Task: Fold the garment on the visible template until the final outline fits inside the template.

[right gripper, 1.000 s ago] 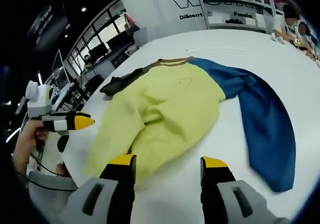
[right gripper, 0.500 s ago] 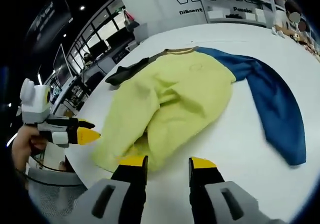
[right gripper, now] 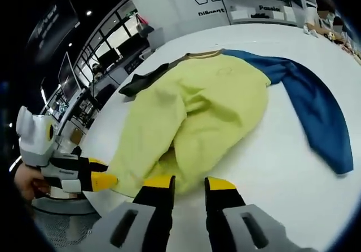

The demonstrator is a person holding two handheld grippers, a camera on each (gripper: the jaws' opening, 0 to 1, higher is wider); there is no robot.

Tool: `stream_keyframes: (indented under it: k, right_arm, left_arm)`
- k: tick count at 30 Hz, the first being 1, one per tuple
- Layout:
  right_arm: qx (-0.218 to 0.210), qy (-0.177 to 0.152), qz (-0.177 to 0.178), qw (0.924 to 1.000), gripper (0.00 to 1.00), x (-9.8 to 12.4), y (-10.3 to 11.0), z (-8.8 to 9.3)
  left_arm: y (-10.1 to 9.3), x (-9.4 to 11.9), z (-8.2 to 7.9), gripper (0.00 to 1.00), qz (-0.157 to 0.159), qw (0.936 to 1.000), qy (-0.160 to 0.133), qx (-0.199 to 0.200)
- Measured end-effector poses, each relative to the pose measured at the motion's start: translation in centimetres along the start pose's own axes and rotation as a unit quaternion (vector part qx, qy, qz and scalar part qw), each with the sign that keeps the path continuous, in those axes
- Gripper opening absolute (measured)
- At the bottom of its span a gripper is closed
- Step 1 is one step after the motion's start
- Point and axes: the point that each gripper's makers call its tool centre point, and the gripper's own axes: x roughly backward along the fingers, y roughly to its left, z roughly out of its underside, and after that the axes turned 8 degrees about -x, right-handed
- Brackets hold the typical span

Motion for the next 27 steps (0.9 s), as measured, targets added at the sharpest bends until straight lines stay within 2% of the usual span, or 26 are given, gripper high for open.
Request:
stream_keyframes:
  k: [5,8,10,12,14,18,22,27]
  right_arm:
    - [0.015,0.000,0.004,0.9999,0.03,-0.2,0.0,0.0]
    - [0.019,0.002,0.008,0.9998,0.00,-0.2,-0.2,0.1]
    - [0.019,0.007,0.009,0.9998,0.00,-0.1,-0.3,0.3]
    - [0.016,0.010,0.013,0.9997,0.00,0.2,-0.6,0.4]
    - [0.020,0.014,0.013,0.9996,0.00,0.6,-0.8,0.5]
    - [0.025,0.013,0.013,0.9995,0.00,1.6,-1.4,0.2]
    - [0.065,0.042,0.039,0.9963,0.00,2.7,-3.1,0.8]
    - [0.074,0.054,0.030,0.9954,0.00,3.9,-4.1,0.9]
  left_arm:
    - [0.4,-0.1,0.0,0.23,-0.005,1.0000,-0.001,0.004]
    - [1.3,-0.1,0.2,0.16,-0.026,0.9996,0.002,-0.012]
    - [1.1,-0.1,0.2,0.16,-0.021,0.9998,0.003,-0.003]
    - [1.1,-0.2,0.1,0.14,-0.020,0.9996,0.005,-0.016]
    - [0.6,-0.2,0.2,0.06,-0.007,0.9999,0.007,-0.009]
    - [1.0,0.2,0.8,0.06,-0.015,0.9997,0.016,-0.014]
    - [2.0,0.7,1.2,0.06,-0.013,0.9996,0.024,-0.009]
    - [3.4,1.6,1.4,0.06,-0.016,0.9996,0.023,-0.010]
